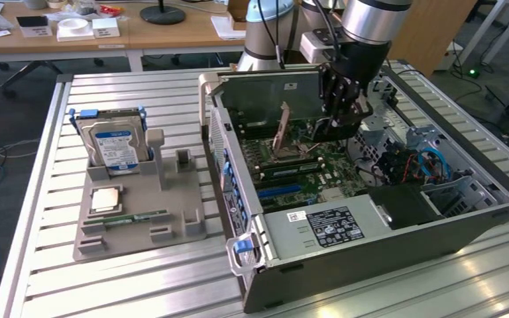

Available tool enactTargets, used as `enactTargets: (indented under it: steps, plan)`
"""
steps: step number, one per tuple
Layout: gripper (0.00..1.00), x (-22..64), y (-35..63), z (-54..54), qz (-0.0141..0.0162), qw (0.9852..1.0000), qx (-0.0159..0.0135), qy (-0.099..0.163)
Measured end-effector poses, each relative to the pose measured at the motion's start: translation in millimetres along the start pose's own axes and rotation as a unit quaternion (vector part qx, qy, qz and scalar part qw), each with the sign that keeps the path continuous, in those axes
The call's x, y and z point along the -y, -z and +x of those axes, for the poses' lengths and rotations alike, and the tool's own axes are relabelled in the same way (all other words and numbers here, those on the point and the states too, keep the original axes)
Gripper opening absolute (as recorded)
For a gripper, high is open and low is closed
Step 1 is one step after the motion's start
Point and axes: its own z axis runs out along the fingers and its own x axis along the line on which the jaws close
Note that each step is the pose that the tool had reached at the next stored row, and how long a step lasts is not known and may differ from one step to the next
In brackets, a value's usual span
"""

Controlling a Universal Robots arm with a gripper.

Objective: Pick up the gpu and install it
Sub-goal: 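Insert the gpu into the slot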

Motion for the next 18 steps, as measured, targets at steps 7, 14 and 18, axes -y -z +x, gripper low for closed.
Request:
enactTargets:
  steps: [7,14,18]
  plan:
    - [0.26,-0.7,-0.7,0.0,0.0001,1.0000,0.0001,0.000]
    - [0.26,-2.8,-2.0,0.1,0.0006,1.0000,-0.0001,0.000]
    - [0.26,-4.4,-2.5,0.1,0.0008,1.0000,0.0000,0.000]
